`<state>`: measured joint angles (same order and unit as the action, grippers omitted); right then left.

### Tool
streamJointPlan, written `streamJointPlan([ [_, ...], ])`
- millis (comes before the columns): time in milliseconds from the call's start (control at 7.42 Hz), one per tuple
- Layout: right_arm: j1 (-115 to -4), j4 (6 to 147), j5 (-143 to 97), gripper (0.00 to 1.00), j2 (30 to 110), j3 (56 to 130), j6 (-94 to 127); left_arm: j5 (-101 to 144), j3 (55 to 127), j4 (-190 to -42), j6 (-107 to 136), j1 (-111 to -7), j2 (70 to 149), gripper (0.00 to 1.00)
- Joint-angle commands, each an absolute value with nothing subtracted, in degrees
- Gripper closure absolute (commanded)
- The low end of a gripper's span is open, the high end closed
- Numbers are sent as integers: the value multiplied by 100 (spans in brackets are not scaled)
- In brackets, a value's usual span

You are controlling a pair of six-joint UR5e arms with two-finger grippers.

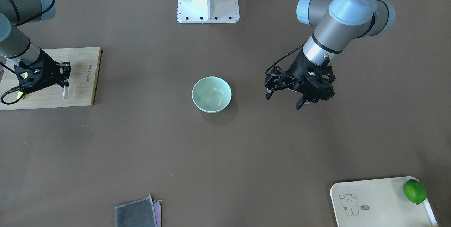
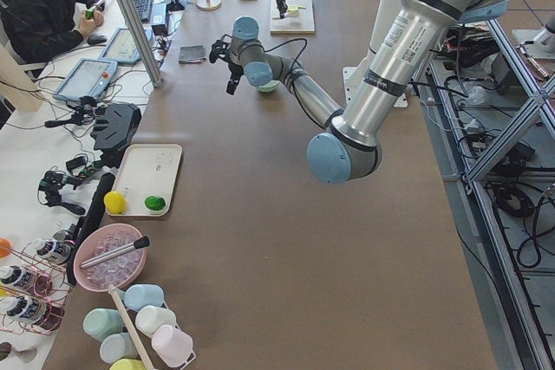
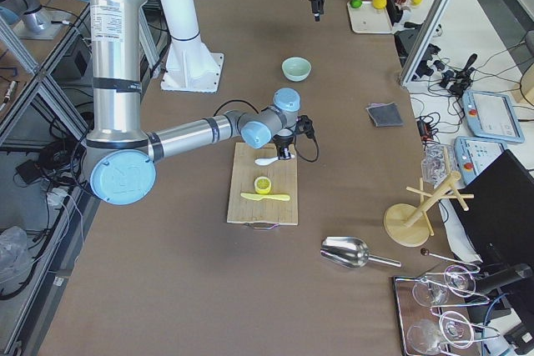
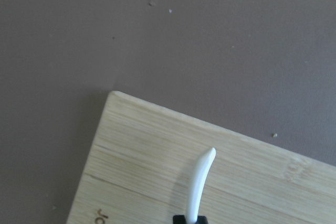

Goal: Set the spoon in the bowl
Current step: 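Lift the white spoon off the cutting board with the right gripper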

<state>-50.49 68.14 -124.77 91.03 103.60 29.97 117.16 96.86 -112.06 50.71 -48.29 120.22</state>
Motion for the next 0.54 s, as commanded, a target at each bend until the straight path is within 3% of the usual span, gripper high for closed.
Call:
streamJointPlan([
  [0,-5377,6882,-12795,100,8957,10661,3067,11716,9668,-11408,5054,-4825,11874,2],
  [404,-5362,7730,-12779,100,7635,10661,4213,11541,9790,-11391,4075,-5043,11473,2],
])
